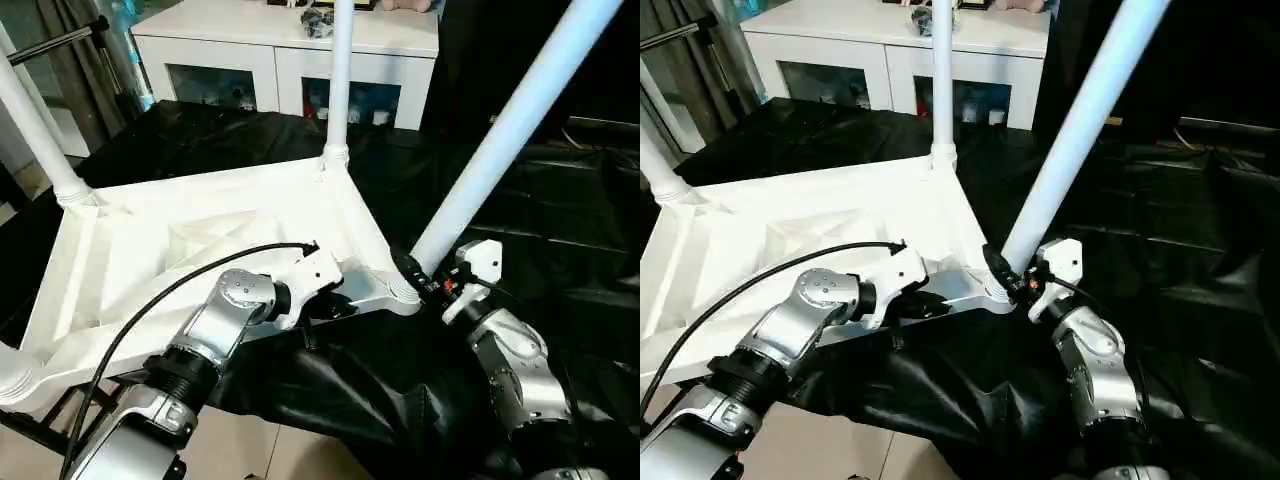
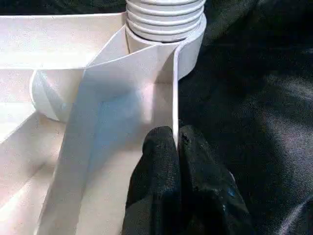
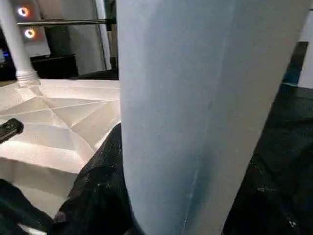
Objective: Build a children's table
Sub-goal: Insert table leg to table base
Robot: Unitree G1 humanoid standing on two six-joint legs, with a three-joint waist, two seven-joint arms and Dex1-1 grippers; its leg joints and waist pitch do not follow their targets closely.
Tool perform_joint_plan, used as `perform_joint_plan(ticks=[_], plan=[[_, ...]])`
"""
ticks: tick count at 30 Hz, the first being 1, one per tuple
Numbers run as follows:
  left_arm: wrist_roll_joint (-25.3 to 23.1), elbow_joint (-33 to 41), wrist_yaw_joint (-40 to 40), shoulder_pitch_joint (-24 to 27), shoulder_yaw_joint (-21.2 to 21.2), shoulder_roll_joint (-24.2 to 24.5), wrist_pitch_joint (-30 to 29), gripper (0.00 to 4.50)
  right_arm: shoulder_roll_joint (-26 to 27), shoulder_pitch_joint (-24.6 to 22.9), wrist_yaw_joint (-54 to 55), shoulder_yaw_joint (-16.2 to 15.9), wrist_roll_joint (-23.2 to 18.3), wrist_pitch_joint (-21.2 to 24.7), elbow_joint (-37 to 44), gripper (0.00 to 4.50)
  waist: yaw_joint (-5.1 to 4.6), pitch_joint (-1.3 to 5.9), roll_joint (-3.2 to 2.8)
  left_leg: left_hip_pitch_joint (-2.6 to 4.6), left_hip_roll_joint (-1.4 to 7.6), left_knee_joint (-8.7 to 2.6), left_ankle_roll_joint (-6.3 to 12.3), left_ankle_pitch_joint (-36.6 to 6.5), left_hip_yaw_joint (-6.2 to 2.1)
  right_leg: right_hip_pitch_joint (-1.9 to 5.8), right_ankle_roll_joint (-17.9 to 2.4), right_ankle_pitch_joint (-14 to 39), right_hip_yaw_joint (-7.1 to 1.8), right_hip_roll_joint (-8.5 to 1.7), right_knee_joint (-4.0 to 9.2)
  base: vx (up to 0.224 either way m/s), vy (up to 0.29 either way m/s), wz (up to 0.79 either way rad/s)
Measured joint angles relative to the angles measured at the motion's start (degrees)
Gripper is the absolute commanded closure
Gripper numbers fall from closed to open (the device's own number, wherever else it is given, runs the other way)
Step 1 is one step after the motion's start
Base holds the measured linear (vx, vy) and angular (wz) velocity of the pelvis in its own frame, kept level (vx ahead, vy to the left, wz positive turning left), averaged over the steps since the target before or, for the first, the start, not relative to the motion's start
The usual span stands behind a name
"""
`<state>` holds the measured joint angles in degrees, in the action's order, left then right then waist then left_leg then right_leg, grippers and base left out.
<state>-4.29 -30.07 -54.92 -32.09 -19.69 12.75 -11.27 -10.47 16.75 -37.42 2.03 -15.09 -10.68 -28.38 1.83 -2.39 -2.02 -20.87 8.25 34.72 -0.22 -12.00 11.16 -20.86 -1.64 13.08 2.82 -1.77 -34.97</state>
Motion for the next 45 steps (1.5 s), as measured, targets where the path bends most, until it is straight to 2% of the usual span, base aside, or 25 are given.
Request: perform_joint_plan(ticks=[7,10,12,18,25,27,35,41,45], plan=[[-0.1,-0.1,-0.7,-0.1,-0.3,0.9,0.5,4.50,-2.2,4.6,-6.8,-1.6,1.4,0.2,-5.8,2.60,-0.19,0.11,0.37,0.05,0.00,-0.07,0.00,0.0,0.00,-0.02,0.0,0.0,0.00,0.00,0.03,0.000,0.000,0.00],[-0.2,0.0,-2.2,-0.1,-0.4,2.1,1.2,4.50,-3.1,7.2,-10.9,-2.2,1.2,2.1,-7.8,2.60,-0.44,0.18,0.51,0.10,0.01,-0.16,0.00,0.0,0.00,-0.03,0.0,0.0,0.01,0.00,0.03,0.000,0.000,0.00],[0.0,0.2,-4.0,-0.1,-0.6,3.0,2.7,4.50,-4.8,8.6,-15.1,-3.2,0.9,5.0,-7.2,2.60,-0.62,0.13,0.63,0.01,0.01,-0.20,0.00,0.0,0.00,-0.13,0.0,0.0,0.02,0.01,0.03,0.000,0.000,0.00],[1.2,1.9,-9.4,0.1,-1.0,6.6,4.7,4.50,-8.1,8.5,-24.3,-5.7,-0.4,10.2,-2.5,2.60,0.15,0.04,0.79,-0.25,0.06,-0.45,0.26,0.1,0.03,-0.40,-0.2,0.1,0.15,0.01,0.07,0.000,0.000,0.00],[1.7,3.4,-14.9,0.8,-1.5,9.8,7.3,4.50,-10.3,5.9,-30.0,-8.4,-0.9,12.9,4.0,2.60,1.38,0.03,0.82,-0.39,0.11,-0.48,0.30,0.1,0.06,-0.54,-0.3,0.2,0.26,0.01,0.06,0.000,0.000,0.00],[1.8,4.0,-15.8,1.1,-1.6,10.6,7.5,4.50,-10.4,5.4,-30.6,-9.0,-0.9,13.2,5.1,2.60,1.36,0.03,0.82,-0.35,0.11,-0.47,0.17,0.0,0.08,-0.52,-0.3,0.2,0.25,0.00,0.06,0.000,0.000,0.00],[1.8,3.9,-15.6,1.1,-1.5,10.8,7.1,4.50,-9.1,5.7,-29.2,-9.1,-0.4,14.0,5.2,2.60,1.18,0.03,0.82,-0.24,0.12,-0.49,0.01,-0.1,0.08,-0.45,-0.3,0.2,0.25,-0.01,0.02,0.000,0.000,0.00],[0.5,2.3,-10.1,-0.3,-0.7,8.1,3.3,4.50,-4.2,8.4,-17.3,-6.0,0.2,12.7,-1.1,2.61,0.56,-0.04,0.91,-0.03,0.13,-0.45,-0.22,0.1,0.09,-0.33,-0.4,0.1,0.25,-0.05,-0.01,0.000,0.000,0.00],[-1.2,0.9,-3.3,-2.3,-0.5,3.9,-1.4,4.50,-0.7,12.5,-2.9,-4.3,3.8,10.2,-7.6,2.61,0.08,-0.08,0.97,-0.01,0.06,-0.38,-0.24,0.1,0.23,-0.30,-0.4,0.1,0.32,-0.32,0.01,0.000,0.000,0.00]])
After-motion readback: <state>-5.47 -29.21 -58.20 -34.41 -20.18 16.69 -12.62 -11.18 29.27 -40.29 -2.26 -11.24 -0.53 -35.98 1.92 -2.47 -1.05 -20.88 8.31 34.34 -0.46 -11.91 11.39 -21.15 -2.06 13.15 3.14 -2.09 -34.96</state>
